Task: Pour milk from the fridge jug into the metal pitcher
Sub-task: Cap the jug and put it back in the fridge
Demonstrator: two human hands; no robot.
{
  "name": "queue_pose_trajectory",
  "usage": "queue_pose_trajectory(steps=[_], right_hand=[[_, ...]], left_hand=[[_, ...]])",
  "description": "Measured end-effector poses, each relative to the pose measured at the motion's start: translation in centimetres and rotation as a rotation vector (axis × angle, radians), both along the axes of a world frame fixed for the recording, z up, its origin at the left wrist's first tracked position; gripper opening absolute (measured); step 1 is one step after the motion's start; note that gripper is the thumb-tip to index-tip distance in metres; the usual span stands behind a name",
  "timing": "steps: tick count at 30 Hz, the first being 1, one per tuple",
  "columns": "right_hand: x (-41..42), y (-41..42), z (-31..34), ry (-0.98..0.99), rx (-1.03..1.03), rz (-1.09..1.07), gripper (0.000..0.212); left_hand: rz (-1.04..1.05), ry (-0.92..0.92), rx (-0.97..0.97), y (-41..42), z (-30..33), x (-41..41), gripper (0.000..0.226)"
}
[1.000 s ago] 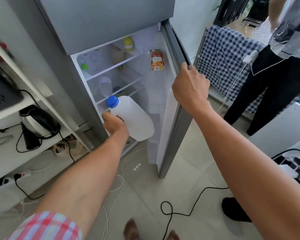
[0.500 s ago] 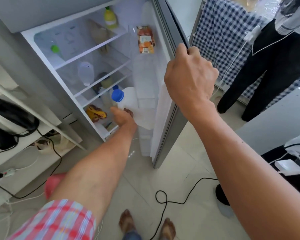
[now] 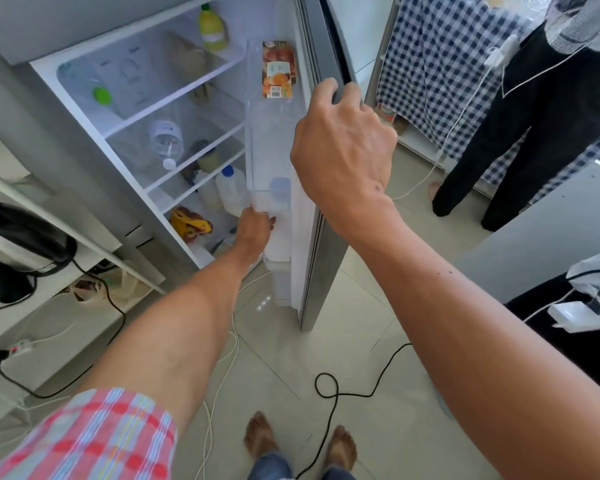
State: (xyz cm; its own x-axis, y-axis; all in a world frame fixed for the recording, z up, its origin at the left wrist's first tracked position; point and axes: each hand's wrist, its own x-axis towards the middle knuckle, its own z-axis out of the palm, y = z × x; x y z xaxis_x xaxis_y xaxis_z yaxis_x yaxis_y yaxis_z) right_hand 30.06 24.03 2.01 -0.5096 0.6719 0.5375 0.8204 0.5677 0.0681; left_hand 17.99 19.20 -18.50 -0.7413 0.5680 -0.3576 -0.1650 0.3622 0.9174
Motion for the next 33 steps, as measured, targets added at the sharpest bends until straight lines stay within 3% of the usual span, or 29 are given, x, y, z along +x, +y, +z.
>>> queue_pose_trajectory(steps=[7, 10, 16, 18, 21, 26, 28, 33], right_hand=[[-1.1, -0.9, 0.0, -0.026, 0.002, 0.012, 0.041], [-1.2, -1.1, 0.1, -0.030, -0.011, 0.011, 0.040], [-1.5, -2.1, 0.8, 0.008, -0.137, 0.064, 0.046], [-1.2, -2.3, 1.4, 0.069, -0.207, 0.122, 0.044], [-0.4, -2.7, 2.2, 0.236, -0.364, 0.219, 0.021], [0.5, -1.1, 1.9, 0.603, -0.758, 0.524, 0.035], [0.8, 0.2, 0.8, 0.535, -0.863, 0.625, 0.040], [-0.7, 2.0, -1.7, 0.224, -0.857, 0.730, 0.059]], left_hand=[[-0.099, 0.036, 0.021, -1.9, 1.1, -1.1, 0.029], [-0.153, 0.107, -0.004, -3.2, 0.1, -2.4, 0.046], [-0.024, 0.268, 0.061, -6.2, 5.1, -1.0, 0.017], [0.001, 0.291, 0.122, -7.0, 6.5, -0.8, 0.017], [0.023, 0.280, 0.194, -8.0, 8.9, -0.6, 0.018], [0.066, 0.343, 0.189, -9.4, 10.5, -1.9, 0.026], [0.064, 0.344, 0.196, -10.0, 10.8, -2.8, 0.029], [0.047, 0.332, 0.167, -11.1, 11.5, -5.7, 0.024]])
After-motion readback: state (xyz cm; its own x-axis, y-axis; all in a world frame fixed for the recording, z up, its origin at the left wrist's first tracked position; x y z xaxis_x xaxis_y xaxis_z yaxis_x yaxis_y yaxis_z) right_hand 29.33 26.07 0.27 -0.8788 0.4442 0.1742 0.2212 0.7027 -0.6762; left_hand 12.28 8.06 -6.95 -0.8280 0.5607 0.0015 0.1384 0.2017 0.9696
